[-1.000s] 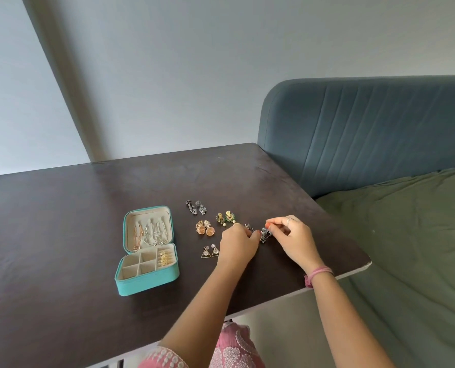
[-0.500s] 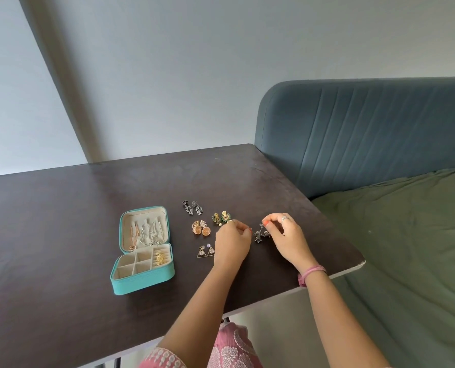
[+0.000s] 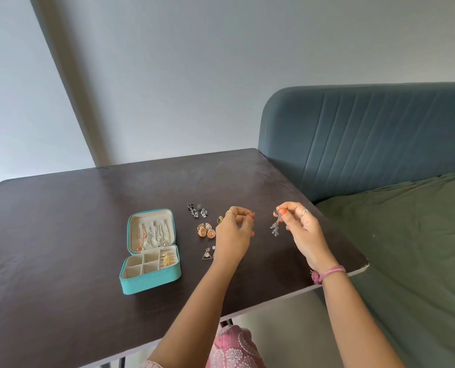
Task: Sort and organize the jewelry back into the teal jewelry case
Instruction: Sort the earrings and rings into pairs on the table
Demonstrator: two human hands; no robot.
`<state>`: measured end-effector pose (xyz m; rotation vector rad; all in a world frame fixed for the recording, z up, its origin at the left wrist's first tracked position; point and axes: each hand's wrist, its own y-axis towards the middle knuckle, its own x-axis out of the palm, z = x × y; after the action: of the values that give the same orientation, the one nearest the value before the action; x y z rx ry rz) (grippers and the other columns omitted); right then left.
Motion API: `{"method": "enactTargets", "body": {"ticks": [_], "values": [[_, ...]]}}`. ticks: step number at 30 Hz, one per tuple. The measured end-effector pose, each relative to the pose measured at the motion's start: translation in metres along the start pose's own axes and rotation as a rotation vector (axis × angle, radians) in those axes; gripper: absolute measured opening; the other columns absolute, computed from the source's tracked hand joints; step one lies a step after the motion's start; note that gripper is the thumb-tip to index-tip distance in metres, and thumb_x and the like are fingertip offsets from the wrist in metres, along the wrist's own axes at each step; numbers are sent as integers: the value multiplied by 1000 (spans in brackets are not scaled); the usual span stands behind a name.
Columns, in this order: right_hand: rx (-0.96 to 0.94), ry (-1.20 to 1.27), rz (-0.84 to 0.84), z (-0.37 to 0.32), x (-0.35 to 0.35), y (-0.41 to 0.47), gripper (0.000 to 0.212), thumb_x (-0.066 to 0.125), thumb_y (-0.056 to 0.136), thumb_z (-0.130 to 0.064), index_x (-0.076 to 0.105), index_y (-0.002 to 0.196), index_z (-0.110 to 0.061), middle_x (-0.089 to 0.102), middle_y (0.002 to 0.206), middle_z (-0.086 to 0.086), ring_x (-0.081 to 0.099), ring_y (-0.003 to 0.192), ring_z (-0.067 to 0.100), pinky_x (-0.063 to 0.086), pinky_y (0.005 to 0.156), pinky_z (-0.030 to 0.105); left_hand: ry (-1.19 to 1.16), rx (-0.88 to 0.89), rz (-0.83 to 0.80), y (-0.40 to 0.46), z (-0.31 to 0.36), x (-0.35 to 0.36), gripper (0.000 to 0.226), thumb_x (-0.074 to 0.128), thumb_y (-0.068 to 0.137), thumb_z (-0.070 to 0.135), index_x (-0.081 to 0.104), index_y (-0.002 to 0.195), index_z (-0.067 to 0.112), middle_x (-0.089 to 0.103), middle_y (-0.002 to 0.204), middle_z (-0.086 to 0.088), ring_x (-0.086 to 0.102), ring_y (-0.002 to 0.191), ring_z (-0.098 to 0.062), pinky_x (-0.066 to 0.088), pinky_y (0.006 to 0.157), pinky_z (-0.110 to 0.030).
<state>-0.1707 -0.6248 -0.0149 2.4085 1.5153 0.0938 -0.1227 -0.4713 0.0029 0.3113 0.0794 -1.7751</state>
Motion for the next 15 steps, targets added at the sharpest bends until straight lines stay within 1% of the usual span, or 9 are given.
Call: {"method": "enactTargets", "body": {"ticks": [2, 4, 6, 8, 11, 12, 13, 15], "values": [[-56, 1, -13, -8, -1, 2, 12, 56, 95, -16, 66, 98, -21, 70, 99, -9, 64, 99, 5, 48, 88, 19, 94, 66, -5, 1, 3, -5, 9, 50, 94, 15, 58, 93, 19, 62, 74, 11, 58, 61, -2, 38, 56, -11], [-97, -24, -30, -16, -2, 5, 12, 57, 94, -14, 68, 96, -20, 69, 96, -12, 64, 100, 8, 48, 91, 20, 213, 137, -9, 2, 7, -12, 10, 52, 94, 14, 61, 93, 19, 61, 77, 10, 57, 67, -7, 35, 57, -6], [-107, -48, -50, -23, -2, 7, 11, 58, 94, -14, 68, 96, -19, 70, 95, -12, 65, 98, 7, 48, 89, 17, 306, 185, -26, 5, 10, -18, 12, 53, 93, 13, 64, 95, 16, 59, 82, 9, 52, 68, -7, 33, 58, -6], [-85, -25, -67, -26, -2, 7, 10, 59, 93, -12, 68, 97, -14, 73, 95, -6, 67, 97, 8, 49, 86, 16, 354, 214, -56, 6, 12, -24, 14, 53, 93, 12, 66, 97, 16, 60, 87, 8, 50, 70, -6, 31, 62, -10], [-1, 68, -82, -28, 0, 4, 9, 59, 92, -11, 68, 95, -12, 75, 93, 3, 68, 93, 8, 48, 81, 17, 322, 220, -110, 5, 16, -32, 16, 51, 93, 13, 66, 98, 17, 63, 89, 5, 56, 76, -8, 38, 71, -14], [37, 102, -83, -28, 1, 3, 10, 59, 92, -11, 68, 94, -13, 75, 93, 4, 68, 95, 10, 48, 82, 21, 309, 212, -123, 4, 17, -34, 16, 52, 94, 15, 66, 99, 18, 63, 86, 6, 57, 75, -5, 39, 70, -14], [74, 138, -87, -28, 3, 2, 10, 58, 92, -11, 68, 92, -14, 75, 94, 5, 67, 97, 13, 46, 84, 25, 289, 199, -132, 4, 17, -35, 15, 52, 94, 16, 66, 100, 18, 61, 80, 8, 56, 68, 1, 39, 66, -11], [143, 222, -94, -28, 7, 1, 13, 56, 93, -9, 68, 90, -14, 75, 93, 7, 67, 97, 18, 45, 85, 29, 240, 165, -141, 3, 17, -36, 14, 54, 93, 17, 66, 100, 18, 56, 73, 12, 53, 55, 8, 38, 57, -5]]}}
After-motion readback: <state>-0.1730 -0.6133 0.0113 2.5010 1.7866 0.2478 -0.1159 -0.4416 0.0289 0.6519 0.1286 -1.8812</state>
